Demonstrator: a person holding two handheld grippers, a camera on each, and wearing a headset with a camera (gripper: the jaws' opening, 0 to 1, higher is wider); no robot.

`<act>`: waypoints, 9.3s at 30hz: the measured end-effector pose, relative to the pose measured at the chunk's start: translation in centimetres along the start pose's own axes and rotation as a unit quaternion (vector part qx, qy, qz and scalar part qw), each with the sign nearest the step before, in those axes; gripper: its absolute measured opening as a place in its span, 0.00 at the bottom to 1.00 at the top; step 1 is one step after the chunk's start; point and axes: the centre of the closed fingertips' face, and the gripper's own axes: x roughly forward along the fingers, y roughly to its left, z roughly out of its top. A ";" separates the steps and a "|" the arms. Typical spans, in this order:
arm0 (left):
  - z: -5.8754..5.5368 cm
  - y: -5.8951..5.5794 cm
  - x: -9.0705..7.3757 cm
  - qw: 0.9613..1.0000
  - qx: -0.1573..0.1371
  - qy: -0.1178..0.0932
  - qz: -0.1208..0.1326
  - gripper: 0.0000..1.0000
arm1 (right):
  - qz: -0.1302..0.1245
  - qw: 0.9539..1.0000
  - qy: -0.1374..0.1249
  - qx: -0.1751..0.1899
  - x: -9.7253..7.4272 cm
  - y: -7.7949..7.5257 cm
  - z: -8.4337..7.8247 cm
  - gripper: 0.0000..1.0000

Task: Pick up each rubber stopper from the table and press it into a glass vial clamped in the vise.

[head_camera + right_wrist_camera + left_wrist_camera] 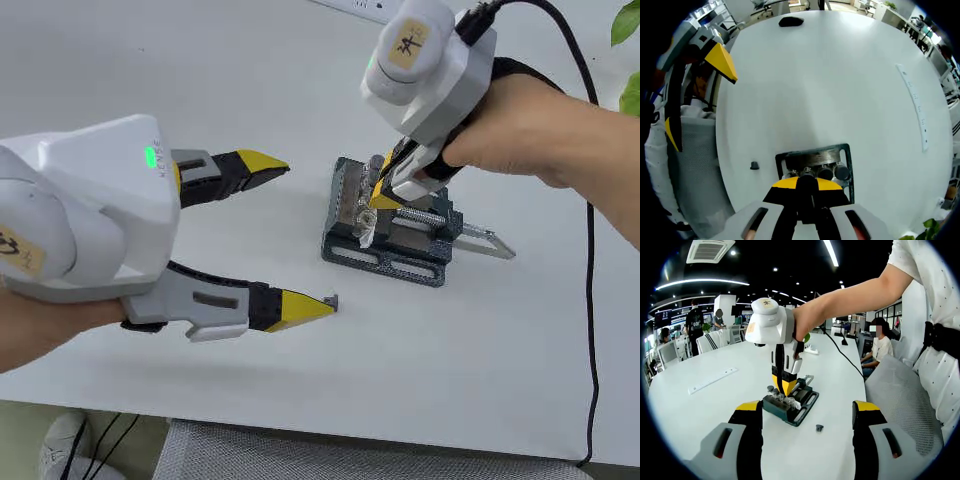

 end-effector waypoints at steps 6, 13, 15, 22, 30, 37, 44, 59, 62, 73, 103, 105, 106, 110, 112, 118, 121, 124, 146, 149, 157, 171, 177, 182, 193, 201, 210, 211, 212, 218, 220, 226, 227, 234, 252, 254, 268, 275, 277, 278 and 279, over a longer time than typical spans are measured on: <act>-0.1 -0.1 0.1 1.000 -0.003 -0.001 -0.002 0.73 | -0.003 1.000 -0.010 -0.001 0.0 0.4 0.1 0.07; -0.2 0.0 0.2 1.000 -0.003 -0.001 -0.001 0.72 | -0.003 1.000 -0.017 0.003 0.0 -0.1 0.0 0.08; -0.2 -0.1 0.2 1.000 -0.003 -0.001 -0.002 0.72 | -0.003 1.000 -0.019 0.004 0.0 0.0 0.0 0.08; -0.2 -0.2 0.2 1.000 -0.004 -0.001 -0.002 0.72 | -0.005 1.000 -0.023 0.008 -0.1 0.1 0.0 0.08; -0.4 -0.2 0.2 1.000 -0.006 -0.001 -0.004 0.71 | -0.006 0.999 -0.029 0.013 -0.1 0.2 0.0 0.08; -0.4 -0.3 0.3 1.000 -0.007 -0.002 -0.005 0.71 | -0.011 0.999 -0.033 0.013 -0.4 -0.1 0.1 0.09; -0.3 -0.3 0.4 1.000 -0.006 -0.002 -0.006 0.71 | -0.011 0.999 -0.039 0.016 -0.8 0.0 -0.1 0.08; -0.2 -0.4 0.6 1.000 -0.006 -0.001 -0.008 0.70 | -0.014 0.997 -0.065 0.032 -1.1 -0.2 -0.6 0.00; -0.2 -0.5 0.6 1.000 -0.006 -0.001 -0.009 0.69 | -0.013 0.997 -0.073 0.033 -1.2 0.0 -0.5 0.00; -0.3 -0.3 0.5 1.000 -0.006 -0.001 -0.009 0.69 | -0.019 0.996 -0.078 0.039 -0.5 -0.1 -0.8 0.07; -0.5 -0.4 0.5 1.000 -0.005 0.002 -0.010 0.68 | -0.027 0.993 -0.099 0.061 0.1 -0.1 -0.5 0.08; -0.4 -0.4 0.6 1.000 -0.005 0.001 -0.011 0.68 | -0.027 0.993 -0.099 0.060 0.1 -0.1 -0.5 0.07; -0.4 -0.3 0.6 1.000 -0.004 0.002 -0.010 0.68 | -0.027 0.993 -0.099 0.060 0.1 -0.1 -0.5 0.07; -0.4 -0.3 0.5 1.000 -0.004 0.001 -0.010 0.68 | -0.027 0.994 -0.095 0.051 0.1 -0.1 -0.4 0.07; -0.5 -0.3 0.5 1.000 -0.005 0.001 -0.010 0.67 | -0.027 0.995 -0.087 0.042 0.1 -0.2 -0.6 0.07; -0.6 -0.3 0.4 1.000 -0.006 0.000 -0.009 0.67 | -0.025 0.997 -0.065 0.018 -0.1 -0.4 -0.5 0.06; -0.6 -0.3 0.4 1.000 -0.006 0.000 -0.009 0.66 | -0.024 0.998 -0.055 0.008 -0.1 -0.6 -0.5 0.06; -0.6 -0.2 0.4 1.000 -0.006 -0.001 -0.008 0.66 | -0.021 0.999 -0.048 0.005 -0.1 -0.5 -0.5 0.06; -0.5 -0.2 0.1 1.000 -0.010 -0.008 -0.006 0.66 | -0.009 0.999 0.040 -0.029 0.0 -0.3 -0.4 0.06; -0.6 -0.1 0.0 1.000 -0.010 -0.008 -0.005 0.66 | -0.009 0.998 0.051 -0.036 0.0 -0.5 -0.3 0.06; -0.6 0.0 -0.2 1.000 -0.012 -0.009 -0.002 0.65 | -0.010 0.995 0.088 -0.052 0.1 -0.1 -0.3 0.05; -1.1 0.2 -0.3 1.000 -0.014 -0.009 -0.003 0.65 | -0.002 0.998 0.058 -0.027 0.0 -0.2 -0.3 0.06; -1.1 0.0 -0.2 1.000 -0.016 -0.008 -0.004 0.65 | 0.001 0.999 0.040 -0.015 -0.1 0.1 -0.3 0.06; -1.1 0.0 -0.1 1.000 -0.016 -0.007 -0.004 0.65 | -0.001 1.000 0.028 -0.007 0.0 -0.2 -0.3 0.06; -1.4 0.2 -0.3 1.000 -0.017 -0.007 -0.004 0.64 | -0.003 0.999 0.048 -0.013 -0.1 0.4 -0.4 0.05; -1.6 0.5 -0.4 1.000 -0.017 -0.006 -0.002 0.64 | -0.007 0.997 0.071 -0.033 0.1 -0.1 -0.3 0.05; -1.6 0.3 -0.1 1.000 -0.016 -0.008 -0.007 0.64 | -0.005 0.997 0.069 -0.020 0.0 0.2 -0.3 0.04; -1.8 0.4 -0.2 1.000 -0.017 -0.008 -0.007 0.64 | -0.005 0.997 0.069 -0.020 0.0 0.2 -0.3 0.04; -1.8 0.4 -0.2 1.000 -0.017 -0.008 -0.006 0.64 | -0.005 0.997 0.069 -0.020 0.0 0.1 -0.2 0.04; -1.6 0.3 -0.1 1.000 -0.015 -0.008 -0.008 0.64 | 0.000 0.997 0.070 -0.019 0.2 0.0 0.0 0.04; -1.4 0.1 0.1 1.000 -0.013 -0.008 -0.009 0.64 | 0.002 0.997 0.068 -0.022 0.1 -0.1 -0.1 0.05; -0.7 -0.1 0.1 1.000 -0.011 -0.009 -0.008 0.64 | 0.003 0.999 0.049 -0.022 0.0 -0.1 -0.3 0.06; -0.7 0.0 0.1 1.000 -0.012 -0.008 -0.007 0.64 | 0.004 0.999 0.045 -0.022 0.0 -0.2 -0.3 0.06; -1.1 0.0 0.0 1.000 -0.013 -0.005 -0.009 0.64 | 0.005 0.999 0.033 -0.018 0.0 0.2 -0.2 0.07; -1.2 0.1 0.0 1.000 -0.014 -0.004 -0.009 0.63 | -0.009 1.000 -0.003 0.005 -0.5 -0.3 -0.3 0.12; -1.1 0.0 0.1 1.000 -0.014 -0.004 -0.010 0.63 | -0.012 1.000 -0.010 0.008 -0.7 -0.4 -0.3 0.12; -1.3 -0.1 0.3 1.000 -0.014 0.000 -0.013 0.63 | -0.010 0.997 -0.075 0.030 -1.4 -0.2 0.1 0.03; -0.9 -0.5 0.5 1.000 -0.014 0.000 -0.014 0.63 | -0.010 0.997 -0.076 0.029 -0.9 -0.2 0.2 0.00; -0.8 -0.5 0.5 1.000 -0.014 0.000 -0.014 0.63 | -0.006 0.997 -0.074 0.029 -0.9 0.0 0.1 0.00; -0.8 -0.5 0.5 1.000 -0.014 0.001 -0.014 0.63 | -0.006 0.997 -0.073 0.028 -0.7 -0.1 0.1 0.00; -0.9 -0.5 0.4 1.000 -0.014 0.002 -0.014 0.63 | -0.006 0.997 -0.072 0.029 -0.7 -0.1 0.1 0.00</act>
